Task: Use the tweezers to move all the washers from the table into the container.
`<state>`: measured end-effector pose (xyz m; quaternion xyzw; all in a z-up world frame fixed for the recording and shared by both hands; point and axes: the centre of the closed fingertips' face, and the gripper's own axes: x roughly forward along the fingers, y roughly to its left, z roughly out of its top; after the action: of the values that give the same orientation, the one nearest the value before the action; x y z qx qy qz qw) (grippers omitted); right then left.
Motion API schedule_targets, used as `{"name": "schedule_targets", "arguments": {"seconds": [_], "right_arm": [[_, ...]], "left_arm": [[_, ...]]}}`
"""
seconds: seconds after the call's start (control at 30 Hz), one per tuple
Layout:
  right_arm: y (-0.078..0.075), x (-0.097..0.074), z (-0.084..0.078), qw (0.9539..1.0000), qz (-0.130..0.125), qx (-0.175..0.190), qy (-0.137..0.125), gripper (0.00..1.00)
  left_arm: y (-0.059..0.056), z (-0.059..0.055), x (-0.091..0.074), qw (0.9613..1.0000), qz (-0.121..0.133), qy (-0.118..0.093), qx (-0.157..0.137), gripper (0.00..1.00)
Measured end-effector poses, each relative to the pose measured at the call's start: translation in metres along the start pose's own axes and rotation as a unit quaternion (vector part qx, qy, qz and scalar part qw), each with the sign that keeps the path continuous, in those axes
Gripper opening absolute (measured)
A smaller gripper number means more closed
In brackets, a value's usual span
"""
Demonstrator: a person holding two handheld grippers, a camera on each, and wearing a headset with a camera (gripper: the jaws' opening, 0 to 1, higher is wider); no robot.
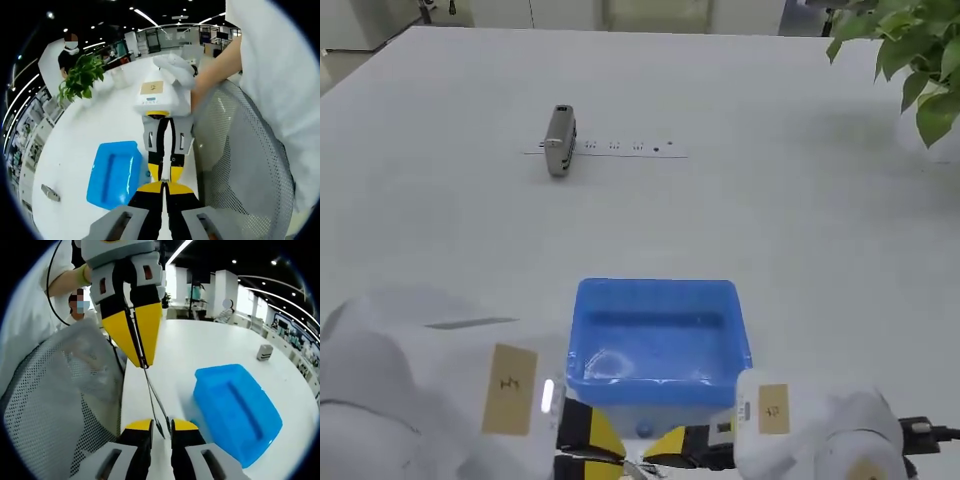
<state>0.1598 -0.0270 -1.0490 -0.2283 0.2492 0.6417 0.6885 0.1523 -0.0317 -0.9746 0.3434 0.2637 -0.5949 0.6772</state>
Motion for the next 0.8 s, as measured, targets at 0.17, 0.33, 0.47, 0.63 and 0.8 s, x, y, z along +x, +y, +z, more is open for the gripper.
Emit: {"name": "schedule_targets", "arguments": {"seconds": [0.17, 0.33, 0.47, 0.63, 0.8], "right_arm": [[-0.005, 0.0, 0.005, 0.9999, -0.004, 0.012, -0.011, 0.07], [-0.01, -0.004, 0.005, 0.9993, -0.009, 0.031, -0.017, 0.06], [-0.011, -0.009, 0.004, 0.9989, -0.014, 0.039, -0.019, 0.06], [-0.011, -0.011, -0.001, 0.9985, -0.015, 0.05, -0.017, 0.06], [-0.012, -0.011, -0.006, 0.9981, -0.018, 0.059, -0.011, 0.06]], "left_arm": [[0.005, 0.006, -0.003, 1.0, 0.0, -0.005, 0.006, 0.0], [0.013, 0.01, -0.002, 0.9999, -0.006, -0.006, 0.01, 0.0], [0.015, 0.016, -0.001, 0.9996, -0.026, -0.013, 0.003, 0.0], [0.016, 0.019, 0.004, 0.9988, -0.047, -0.014, 0.004, 0.0], [0.017, 0.021, 0.012, 0.9983, -0.058, -0.012, -0.002, 0.0]]}}
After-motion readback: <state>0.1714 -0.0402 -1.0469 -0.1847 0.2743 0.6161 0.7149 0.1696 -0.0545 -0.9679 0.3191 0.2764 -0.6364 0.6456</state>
